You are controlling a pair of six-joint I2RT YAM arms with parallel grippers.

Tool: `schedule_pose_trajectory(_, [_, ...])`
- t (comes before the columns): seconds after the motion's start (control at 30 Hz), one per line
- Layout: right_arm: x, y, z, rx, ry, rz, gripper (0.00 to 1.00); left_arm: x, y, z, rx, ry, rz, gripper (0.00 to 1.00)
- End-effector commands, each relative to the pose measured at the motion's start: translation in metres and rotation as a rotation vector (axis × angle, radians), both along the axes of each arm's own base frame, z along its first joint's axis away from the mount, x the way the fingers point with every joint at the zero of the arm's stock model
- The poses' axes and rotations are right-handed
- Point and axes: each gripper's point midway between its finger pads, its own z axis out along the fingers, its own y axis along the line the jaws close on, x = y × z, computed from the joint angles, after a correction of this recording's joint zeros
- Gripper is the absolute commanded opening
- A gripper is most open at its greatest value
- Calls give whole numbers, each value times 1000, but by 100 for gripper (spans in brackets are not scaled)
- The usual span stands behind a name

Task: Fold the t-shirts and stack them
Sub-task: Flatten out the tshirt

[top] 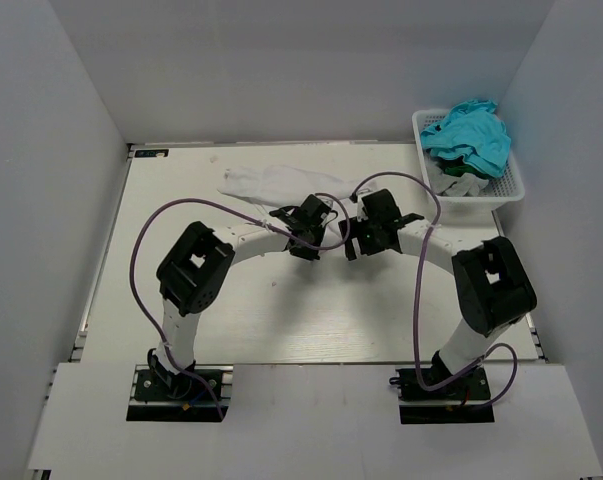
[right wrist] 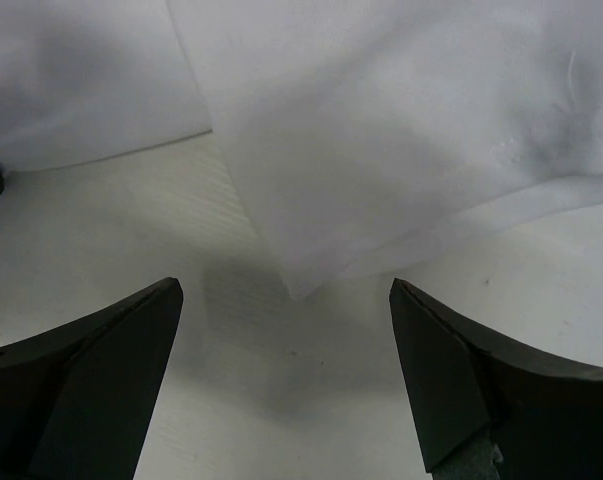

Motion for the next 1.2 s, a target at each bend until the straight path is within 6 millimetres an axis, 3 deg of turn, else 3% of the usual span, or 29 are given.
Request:
schedule_pose_trajectory(0.0, [27, 5, 6, -15, -93, -7, 90, -16, 23, -12, 71, 53, 33, 0])
schedule_pose_trajectory(0.13, [28, -4, -17, -53, -59, -73, 90, -17, 23, -7, 60, 47, 41, 0])
schedule_pose_trajectory(0.23, [24, -3, -30, -50, -31, -93, 76, -16, 25, -7, 67, 40, 46, 0])
schedule_pose_trajectory(0.27, [20, -7, -42, -58, -1, -115, 64, -16, 25, -7, 64, 42, 54, 0])
schedule_pose_trajectory(0.33, [21, -7, -40, -55, -12, -129, 47, -16, 27, -7, 76, 43, 59, 0])
schedule_pose_trajectory(0.37, [21, -13, -45, -80, -2, -167, 26, -16, 27, -7, 76, 42, 59, 0])
schedule_pose_trajectory(0.43, [20, -17, -48, -98, 7, -189, 5, -15, 28, -3, 75, 30, 63, 0])
schedule_pose_trajectory(0.47, [20, -19, -48, -108, 12, -213, 0, -14, 27, 0, 69, 24, 63, 0])
schedule_pose_trajectory(0.53, [18, -23, -45, -121, 16, -221, 0, -10, 29, 3, 80, 9, 83, 0])
schedule_pose_trajectory(0.67, [33, -4, 3, -26, -47, -172, 0, 9, 33, 41, 92, -87, 139, 0])
schedule_pose_trajectory(0.7, [34, 9, 34, 67, -81, -141, 0, 18, 39, 60, 102, -144, 169, 0])
schedule_pose_trajectory(0.77, [41, 19, 65, 145, -134, -125, 0, 28, 44, 87, 101, -218, 208, 0])
schedule_pose_trajectory(0.8, [46, 27, 101, 235, -196, -129, 0, 33, 53, 103, 117, -262, 266, 0])
schedule_pose_trajectory(0.87, [56, 31, 136, 342, -227, -163, 0, 43, 73, 137, 137, -353, 350, 0])
schedule_pose_trajectory(0.93, [77, 31, 184, 418, -293, -186, 0, 47, 87, 167, 161, -419, 410, 0])
schedule_pose_trajectory(0.97, [81, 26, 185, 441, -259, -208, 0, 50, 101, 187, 189, -477, 458, 0])
schedule_pose_trajectory(1.0, [92, 21, 209, 478, -292, -226, 0, 50, 109, 201, 207, -510, 487, 0])
schedule_pose_trajectory(1.03, [98, 28, 225, 542, -278, -219, 0, 53, 121, 217, 220, -543, 534, 0])
schedule_pose_trajectory(1.07, [107, 8, 228, 548, -271, -268, 0, 56, 138, 229, 269, -589, 591, 0])
schedule_pose_trajectory(1.1, [114, 7, 256, 584, -313, -269, 0, 56, 144, 249, 265, -628, 623, 0])
schedule_pose_trajectory(1.13, [116, 3, 256, 608, -288, -296, 0, 58, 154, 256, 286, -642, 652, 0])
schedule_pose_trajectory(1.17, [124, -18, 262, 606, -308, -343, 0, 59, 170, 263, 326, -660, 693, 0])
